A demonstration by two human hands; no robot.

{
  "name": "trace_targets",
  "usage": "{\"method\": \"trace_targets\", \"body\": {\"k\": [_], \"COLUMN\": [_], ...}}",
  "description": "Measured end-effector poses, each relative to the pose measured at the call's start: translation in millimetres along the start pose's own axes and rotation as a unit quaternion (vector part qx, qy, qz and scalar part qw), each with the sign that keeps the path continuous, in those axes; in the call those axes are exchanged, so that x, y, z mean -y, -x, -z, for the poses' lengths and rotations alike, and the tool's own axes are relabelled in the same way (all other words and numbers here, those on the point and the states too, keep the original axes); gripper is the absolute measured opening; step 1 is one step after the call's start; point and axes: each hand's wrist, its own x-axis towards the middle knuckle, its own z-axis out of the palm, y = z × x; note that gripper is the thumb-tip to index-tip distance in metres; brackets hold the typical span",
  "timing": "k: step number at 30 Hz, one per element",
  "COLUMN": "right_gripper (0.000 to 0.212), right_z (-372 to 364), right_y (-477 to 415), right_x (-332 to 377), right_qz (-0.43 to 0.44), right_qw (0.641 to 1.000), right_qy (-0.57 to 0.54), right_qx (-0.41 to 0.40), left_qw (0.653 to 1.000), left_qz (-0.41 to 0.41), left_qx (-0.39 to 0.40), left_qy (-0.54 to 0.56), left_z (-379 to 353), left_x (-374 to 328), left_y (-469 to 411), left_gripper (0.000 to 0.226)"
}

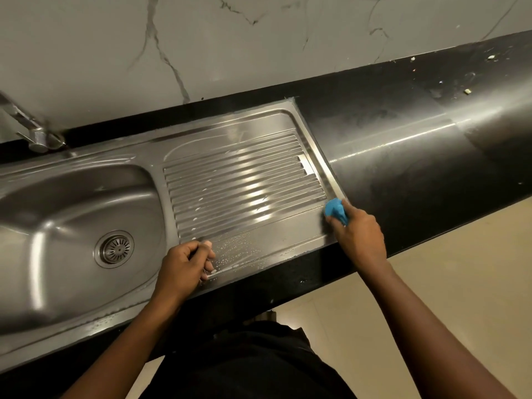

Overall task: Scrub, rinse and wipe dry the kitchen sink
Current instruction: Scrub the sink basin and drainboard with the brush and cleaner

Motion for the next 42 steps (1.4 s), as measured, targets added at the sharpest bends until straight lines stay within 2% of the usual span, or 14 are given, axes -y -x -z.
{"method": "trace_targets", "body": {"k": [2,6,10,13,18,21,25,27,29,31,34,36,39,42], "right_gripper": [0.053,0.056,0.059,0.064,0.051,0.043,0.047,0.039,0.033,0.042,0.059,0.063,0.062,0.057], "right_z": [-15,-62,-107,-112,-67,-26,-9,-31,-63,-97,-144,-161,-155,-124], "right_y": [6,20,51,60,12,-18,-29,-12,15,42,77,92,85,61], "right_x": [14,66,134,141,89,48,30,48,80,118,168,189,186,149], "right_qz": [-0.008,0.024,0.112,0.141,0.064,0.013,-0.042,-0.017,0.014,0.05,0.139,0.189,0.191,0.119], "right_qw": [0.998,0.991,0.984,0.975,0.99,0.997,0.999,0.999,0.997,0.993,0.98,0.967,0.965,0.983], "right_qy": [-0.062,-0.1,-0.03,0.026,-0.02,-0.012,-0.025,-0.032,-0.052,-0.049,0.021,0.059,0.079,0.033], "right_qx": [0.024,0.087,0.136,0.167,0.128,0.072,0.001,0.009,0.05,0.094,0.144,0.161,0.16,0.139], "left_qw": [1.0,1.0,1.0,1.0,0.999,0.999,0.999,0.999,0.998,0.998,0.998,0.998,0.998,0.999], "left_qz": [0.001,0.01,0.009,0.011,0.012,0.011,0.018,0.019,0.021,0.019,0.017,0.014,0.011,0.013], "left_qx": [-0.005,-0.013,-0.023,-0.028,-0.029,-0.033,-0.042,-0.048,-0.053,-0.059,-0.066,-0.066,-0.056,-0.049], "left_qy": [-0.001,-0.001,-0.006,-0.006,-0.004,-0.008,0.004,0.004,0.006,0.006,0.015,0.006,0.006,0.017], "left_z": [5,14,19,22,28,31,37,41,44,49,55,59,66,76], "left_x": [2,8,8,9,12,16,20,23,23,24,26,28,31,35], "left_y": [1,3,6,7,9,13,16,16,16,16,15,15,17,19], "left_gripper": [0.034,0.034,0.034,0.034,0.034,0.034,0.034,0.034,0.034,0.034,0.034,0.034,0.034,0.035]}}
